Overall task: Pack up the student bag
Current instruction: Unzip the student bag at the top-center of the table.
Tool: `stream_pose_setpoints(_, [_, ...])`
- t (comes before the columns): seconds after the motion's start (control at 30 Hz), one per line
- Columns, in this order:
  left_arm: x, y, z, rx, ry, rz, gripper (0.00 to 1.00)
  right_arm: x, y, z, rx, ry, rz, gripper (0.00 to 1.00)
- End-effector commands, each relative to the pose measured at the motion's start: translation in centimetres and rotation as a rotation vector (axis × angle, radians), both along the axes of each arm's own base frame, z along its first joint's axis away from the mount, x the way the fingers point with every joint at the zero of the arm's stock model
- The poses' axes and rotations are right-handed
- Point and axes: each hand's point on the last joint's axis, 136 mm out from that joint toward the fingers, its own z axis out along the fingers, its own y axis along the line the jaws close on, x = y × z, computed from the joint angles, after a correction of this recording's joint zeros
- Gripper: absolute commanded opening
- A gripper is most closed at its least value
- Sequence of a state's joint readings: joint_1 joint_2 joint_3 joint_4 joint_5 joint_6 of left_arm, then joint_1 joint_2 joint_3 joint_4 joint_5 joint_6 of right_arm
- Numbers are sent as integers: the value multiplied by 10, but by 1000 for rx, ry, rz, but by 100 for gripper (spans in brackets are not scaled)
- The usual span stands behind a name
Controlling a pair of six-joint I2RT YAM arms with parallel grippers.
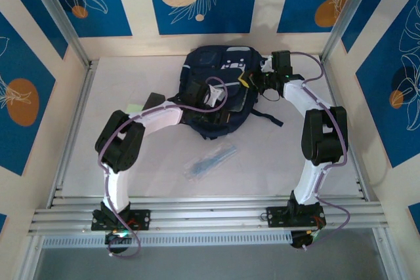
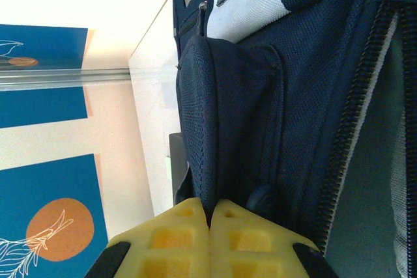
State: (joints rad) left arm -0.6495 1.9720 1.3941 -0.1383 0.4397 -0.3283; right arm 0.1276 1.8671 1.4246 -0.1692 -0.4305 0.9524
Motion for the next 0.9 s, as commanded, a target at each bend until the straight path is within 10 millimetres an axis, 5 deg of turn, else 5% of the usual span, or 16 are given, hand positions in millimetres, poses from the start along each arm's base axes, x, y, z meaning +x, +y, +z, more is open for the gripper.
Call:
stream_pose_setpoints(0.0, [19, -9, 24, 19, -132, -6, 29, -7, 15, 21, 79, -42, 78, 0])
stream_pose_setpoints(0.1, [23, -7, 14, 54, -127, 0, 2, -8, 15, 20, 80, -42, 82, 0])
stream_pose_setpoints(0.3, [22, -8, 16, 45, -126, -6, 0, -9, 9, 19, 80, -39, 80, 5])
stream_pose_setpoints(0.33, [21, -9, 18, 35, -124, -12, 0, -10, 6, 18, 76, -34, 74, 15])
stream_pose_setpoints(0.47, [17, -22, 38, -54, -102, -40, 0, -29, -15, 9, 7, -4, 17, 84])
stream_pose_setpoints(0.5, [16, -25, 44, -75, -98, -50, 0, -38, -19, 4, -17, 10, 3, 91])
stream_pose_setpoints(0.73, [9, -41, 81, -178, -73, -105, 0, -103, -26, -40, 8, 156, -36, 95])
stream_pose_setpoints(0.87, [6, -42, 85, -202, -46, -97, 0, -116, -20, -54, 66, 181, -67, 97])
